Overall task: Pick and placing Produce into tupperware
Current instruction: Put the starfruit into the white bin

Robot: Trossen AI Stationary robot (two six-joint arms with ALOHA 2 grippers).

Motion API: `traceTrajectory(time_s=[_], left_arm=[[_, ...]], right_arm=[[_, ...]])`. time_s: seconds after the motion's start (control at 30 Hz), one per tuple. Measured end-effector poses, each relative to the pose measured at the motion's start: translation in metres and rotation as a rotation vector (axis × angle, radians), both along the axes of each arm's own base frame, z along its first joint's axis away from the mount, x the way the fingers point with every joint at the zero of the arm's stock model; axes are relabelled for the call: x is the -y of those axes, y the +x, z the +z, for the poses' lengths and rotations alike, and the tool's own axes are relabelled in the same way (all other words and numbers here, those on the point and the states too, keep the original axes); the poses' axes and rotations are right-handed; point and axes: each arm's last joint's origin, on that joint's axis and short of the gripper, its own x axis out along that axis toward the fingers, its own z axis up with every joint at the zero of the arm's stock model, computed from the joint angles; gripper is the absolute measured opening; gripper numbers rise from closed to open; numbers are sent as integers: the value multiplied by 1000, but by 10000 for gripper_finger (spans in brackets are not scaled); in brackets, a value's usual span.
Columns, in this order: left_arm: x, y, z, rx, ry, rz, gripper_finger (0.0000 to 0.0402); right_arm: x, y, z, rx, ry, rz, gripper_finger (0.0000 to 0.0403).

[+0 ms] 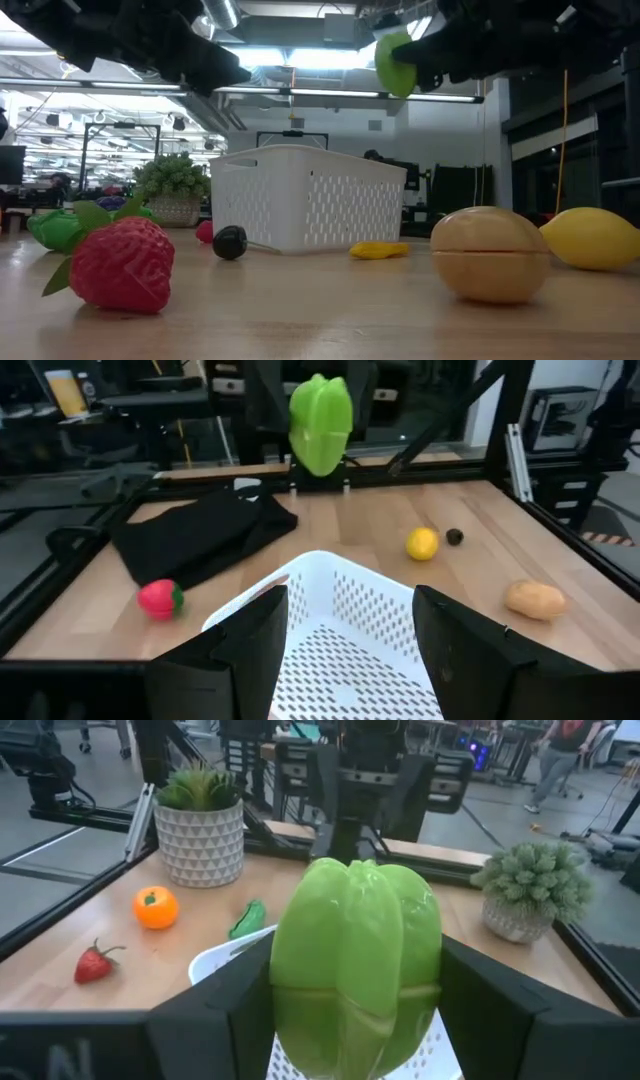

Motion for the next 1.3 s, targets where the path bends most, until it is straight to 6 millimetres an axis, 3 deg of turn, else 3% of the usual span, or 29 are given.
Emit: traceTrajectory(time_s=[0.27, 0.83, 1.3], left_arm=[[1, 0, -1, -9, -1, -5, 208], [1, 0, -2, -22, -2, -4, 208], [1, -2, -10, -103, -3, 5, 208]], right_arm=[[2, 21, -2, -29, 2, -2, 226], [11, 100, 9, -311, -10, -1, 226], [12, 121, 26, -575, 25, -38, 226]])
